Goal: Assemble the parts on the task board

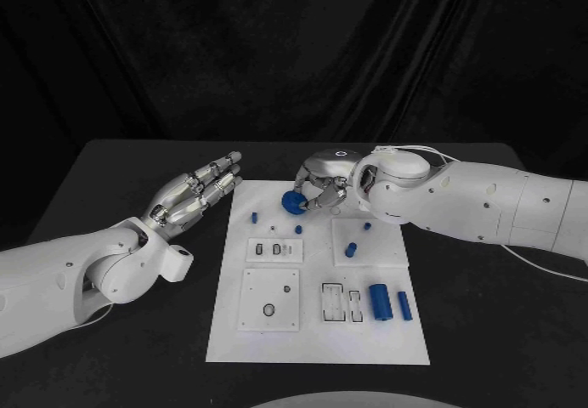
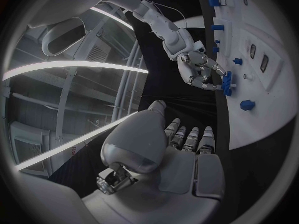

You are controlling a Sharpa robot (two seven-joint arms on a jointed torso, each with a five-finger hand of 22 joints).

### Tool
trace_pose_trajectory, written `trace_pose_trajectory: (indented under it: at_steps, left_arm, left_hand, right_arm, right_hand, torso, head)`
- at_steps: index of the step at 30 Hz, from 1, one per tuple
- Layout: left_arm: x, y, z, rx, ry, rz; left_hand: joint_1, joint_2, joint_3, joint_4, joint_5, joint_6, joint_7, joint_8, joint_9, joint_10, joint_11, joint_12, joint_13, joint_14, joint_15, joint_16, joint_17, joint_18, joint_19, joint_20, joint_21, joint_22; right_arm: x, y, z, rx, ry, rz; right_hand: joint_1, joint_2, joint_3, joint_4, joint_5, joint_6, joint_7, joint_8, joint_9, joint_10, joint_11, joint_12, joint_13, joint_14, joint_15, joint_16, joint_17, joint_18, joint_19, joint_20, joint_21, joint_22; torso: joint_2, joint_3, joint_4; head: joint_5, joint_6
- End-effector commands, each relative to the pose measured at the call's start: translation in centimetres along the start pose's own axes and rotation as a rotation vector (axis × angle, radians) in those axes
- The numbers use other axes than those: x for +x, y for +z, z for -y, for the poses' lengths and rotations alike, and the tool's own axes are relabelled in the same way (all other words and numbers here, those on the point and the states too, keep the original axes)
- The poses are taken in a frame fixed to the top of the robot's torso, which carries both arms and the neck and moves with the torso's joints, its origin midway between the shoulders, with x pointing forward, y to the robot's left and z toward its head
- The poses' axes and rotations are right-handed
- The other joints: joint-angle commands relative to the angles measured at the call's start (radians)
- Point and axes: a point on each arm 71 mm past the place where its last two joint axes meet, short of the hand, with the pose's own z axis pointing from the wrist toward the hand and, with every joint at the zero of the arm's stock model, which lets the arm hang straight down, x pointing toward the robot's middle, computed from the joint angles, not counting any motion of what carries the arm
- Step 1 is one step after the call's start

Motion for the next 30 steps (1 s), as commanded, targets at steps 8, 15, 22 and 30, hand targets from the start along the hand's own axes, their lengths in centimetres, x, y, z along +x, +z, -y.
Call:
trace_pose_trajectory:
  at_steps: [8, 15, 22, 30]
  left_arm:
    - [0.0, 0.0, 0.8, 0.117, -0.008, -0.01]
    - [-0.1, 0.1, 0.7, 0.116, -0.007, -0.01]
    - [-0.2, 0.0, 0.7, 0.114, -0.006, -0.008]
    - [-0.4, -0.1, 0.7, 0.11, -0.004, -0.004]
  left_hand:
    - [0.012, -0.001, 0.009, -0.002, 0.004, 0.0, 0.008, 0.003, 0.001, -0.001, 0.01, -0.007, -0.001, 0.0, 0.011, -0.004, -0.002, 0.018, 0.001, 0.006, -0.003, -0.001]
    - [0.012, -0.001, 0.009, -0.002, 0.004, 0.0, 0.008, 0.003, 0.001, -0.001, 0.01, -0.007, -0.001, 0.0, 0.011, -0.004, -0.002, 0.018, 0.001, 0.006, -0.003, -0.001]
    - [0.012, -0.001, 0.009, -0.002, 0.004, 0.0, 0.008, 0.003, 0.001, -0.001, 0.01, -0.007, -0.001, 0.0, 0.011, -0.004, -0.002, 0.018, 0.001, 0.006, -0.003, -0.001]
    - [0.012, -0.001, 0.009, -0.002, 0.004, 0.0, 0.008, 0.003, 0.001, -0.001, 0.01, -0.007, -0.001, 0.0, 0.011, -0.004, -0.002, 0.018, 0.001, 0.006, -0.003, -0.001]
  right_arm:
    - [0.0, -0.1, -0.2, -0.019, -0.008, 0.005]
    - [-0.1, -0.1, -0.5, -0.029, -0.008, 0.012]
    - [-0.2, -0.4, -0.2, -0.03, -0.008, 0.031]
    - [-0.3, -1.4, 0.8, -0.009, -0.006, 0.048]
  right_hand:
    - [-0.005, 0.009, -0.028, 0.008, -0.16, -0.157, -0.018, -0.104, -0.043, 0.104, -0.021, 0.003, 0.263, 0.099, -0.013, -0.009, 0.247, -0.006, -0.007, -0.011, -0.024, 0.157]
    - [-0.007, 0.014, -0.037, 0.011, -0.186, -0.162, -0.025, -0.108, -0.05, 0.104, -0.026, 0.003, 0.263, 0.099, -0.018, -0.011, 0.246, -0.004, -0.01, -0.015, -0.033, 0.155]
    - [-0.014, 0.021, -0.045, 0.018, -0.196, -0.168, -0.032, -0.112, -0.057, 0.104, -0.032, 0.003, 0.263, 0.098, -0.022, -0.012, 0.245, -0.003, -0.012, -0.018, -0.039, 0.154]
    - [-0.019, 0.05, -0.043, 0.03, -0.166, -0.134, -0.033, -0.098, -0.061, 0.104, -0.035, 0.003, 0.263, 0.098, -0.026, -0.014, 0.243, -0.003, -0.011, -0.023, -0.043, 0.153]
  torso:
    - [0.0, 0.0003, -0.0009]
    - [0.0, 0.0003, 0.0002]
    - [0.0, -0.0007, 0.0004]
    - [-0.001, -0.0005, -0.0032]
  head:
    - [0.001, 0.0]
    - [0.0, -0.001]
    - [0.004, -0.001]
    - [0.007, 0.003]
